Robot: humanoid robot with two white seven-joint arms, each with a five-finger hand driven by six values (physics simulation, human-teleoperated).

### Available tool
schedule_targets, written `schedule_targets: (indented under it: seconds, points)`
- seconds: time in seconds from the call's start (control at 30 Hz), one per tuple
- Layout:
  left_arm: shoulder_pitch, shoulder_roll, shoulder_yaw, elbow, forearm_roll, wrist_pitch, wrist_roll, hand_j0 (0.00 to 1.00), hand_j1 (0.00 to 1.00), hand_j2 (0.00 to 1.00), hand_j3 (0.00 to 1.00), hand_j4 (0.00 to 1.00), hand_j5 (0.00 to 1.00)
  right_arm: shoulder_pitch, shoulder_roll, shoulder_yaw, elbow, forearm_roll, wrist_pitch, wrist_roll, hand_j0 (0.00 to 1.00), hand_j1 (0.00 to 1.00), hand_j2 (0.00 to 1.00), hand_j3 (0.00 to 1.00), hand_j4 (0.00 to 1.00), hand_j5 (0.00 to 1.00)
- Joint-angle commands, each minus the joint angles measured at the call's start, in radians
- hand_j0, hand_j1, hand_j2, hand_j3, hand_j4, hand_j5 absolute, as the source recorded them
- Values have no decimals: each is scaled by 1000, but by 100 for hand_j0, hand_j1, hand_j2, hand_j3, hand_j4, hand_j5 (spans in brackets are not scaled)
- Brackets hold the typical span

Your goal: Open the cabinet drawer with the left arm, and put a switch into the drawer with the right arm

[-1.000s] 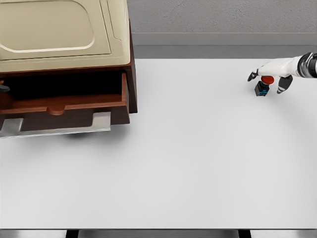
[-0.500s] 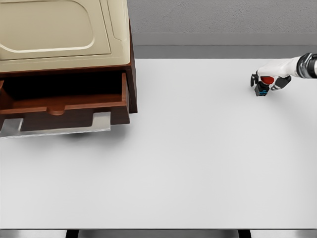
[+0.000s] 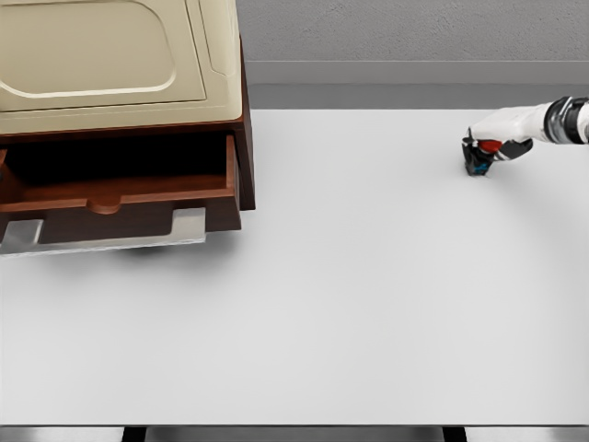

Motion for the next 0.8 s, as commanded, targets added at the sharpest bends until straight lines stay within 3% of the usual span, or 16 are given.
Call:
schedule_targets:
  seconds: [0.0,0.17,0.23,0.53,0.77]
  points:
    - [0,1,0,0,8,2,0,100,100,100,100,100,100,0,4,-35,-13,-7,3,-1,47,47,47,47,47,47]
    - [0,1,-1,0,8,2,0,100,100,100,100,100,100,-3,18,-67,-28,-9,3,-1,46,46,46,46,46,46]
    - [0,1,-4,0,8,2,0,100,100,100,100,100,100,-3,13,-67,-108,-10,3,-1,46,46,46,46,46,46]
    - [0,1,-9,0,8,2,0,100,100,100,100,100,100,-15,13,-55,-318,-84,3,-1,48,48,48,48,48,48]
    - [0,1,-9,0,8,2,0,100,100,100,100,100,100,-23,4,101,-579,-204,3,-1,50,50,50,50,50,50]
